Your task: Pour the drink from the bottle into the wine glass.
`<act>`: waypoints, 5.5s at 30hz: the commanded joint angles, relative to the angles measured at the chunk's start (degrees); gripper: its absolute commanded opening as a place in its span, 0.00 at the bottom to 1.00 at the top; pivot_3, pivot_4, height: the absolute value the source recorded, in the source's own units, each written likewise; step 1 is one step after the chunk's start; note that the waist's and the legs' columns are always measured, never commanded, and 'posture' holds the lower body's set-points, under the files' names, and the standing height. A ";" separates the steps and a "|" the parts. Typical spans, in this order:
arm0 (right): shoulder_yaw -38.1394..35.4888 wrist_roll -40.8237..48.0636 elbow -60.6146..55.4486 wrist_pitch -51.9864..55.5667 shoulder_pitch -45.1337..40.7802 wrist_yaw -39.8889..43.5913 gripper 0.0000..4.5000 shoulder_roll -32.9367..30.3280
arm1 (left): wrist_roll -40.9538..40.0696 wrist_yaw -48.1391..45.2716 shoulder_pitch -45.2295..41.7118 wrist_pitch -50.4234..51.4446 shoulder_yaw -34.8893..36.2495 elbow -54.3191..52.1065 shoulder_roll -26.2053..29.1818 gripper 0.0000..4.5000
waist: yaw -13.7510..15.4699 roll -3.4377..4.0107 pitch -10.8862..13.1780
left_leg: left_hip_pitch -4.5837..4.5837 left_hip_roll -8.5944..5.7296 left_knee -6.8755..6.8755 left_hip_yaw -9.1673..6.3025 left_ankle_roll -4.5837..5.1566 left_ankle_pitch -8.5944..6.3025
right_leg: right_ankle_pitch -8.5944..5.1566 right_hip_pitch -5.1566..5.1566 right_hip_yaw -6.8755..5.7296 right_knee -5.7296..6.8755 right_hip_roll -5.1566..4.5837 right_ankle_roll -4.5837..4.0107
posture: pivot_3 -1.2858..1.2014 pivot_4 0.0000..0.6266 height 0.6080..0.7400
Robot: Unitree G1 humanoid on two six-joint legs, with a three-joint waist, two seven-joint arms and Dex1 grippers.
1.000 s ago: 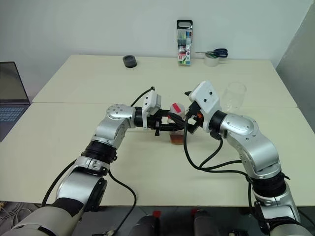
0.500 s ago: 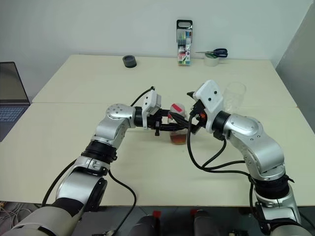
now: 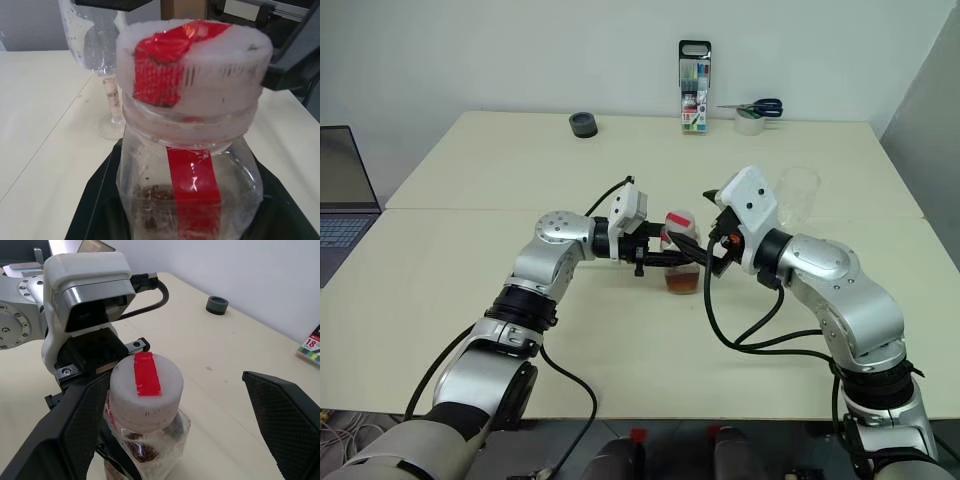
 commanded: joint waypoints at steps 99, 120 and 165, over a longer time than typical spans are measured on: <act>1.12 6.44 2.84 3.35 -6.58 1.73 0.42 -1.64 | -1.14 -0.20 0.68 -1.13 0.69 -3.49 -0.24 0.41 | 0.00 0.00 0.00 | -0.03 0.00 0.04 -0.02 0.13 -0.08 | 0.00 -0.01 -0.02 0.01 0.00 0.00 | 0.52 0.24 1.00; -11.74 7.05 -5.46 -0.59 8.13 2.88 0.39 -7.99 | -1.74 2.19 3.60 1.19 1.69 -7.47 1.03 0.41 | 0.44 0.00 0.00 | -0.11 0.02 0.05 -0.03 0.05 -0.03 | 0.00 0.02 -0.01 -0.03 -0.03 0.00 | 0.52 0.24 1.00; 10.73 -4.96 9.78 -9.77 2.03 5.66 1.00 6.59 | 0.44 49.83 10.99 4.04 25.33 0.26 13.50 0.41 | 0.22 -0.07 -0.04 | 0.11 0.02 0.13 -0.10 -0.06 0.03 | 0.00 -0.02 0.05 0.31 0.00 0.00 | 0.52 0.24 1.00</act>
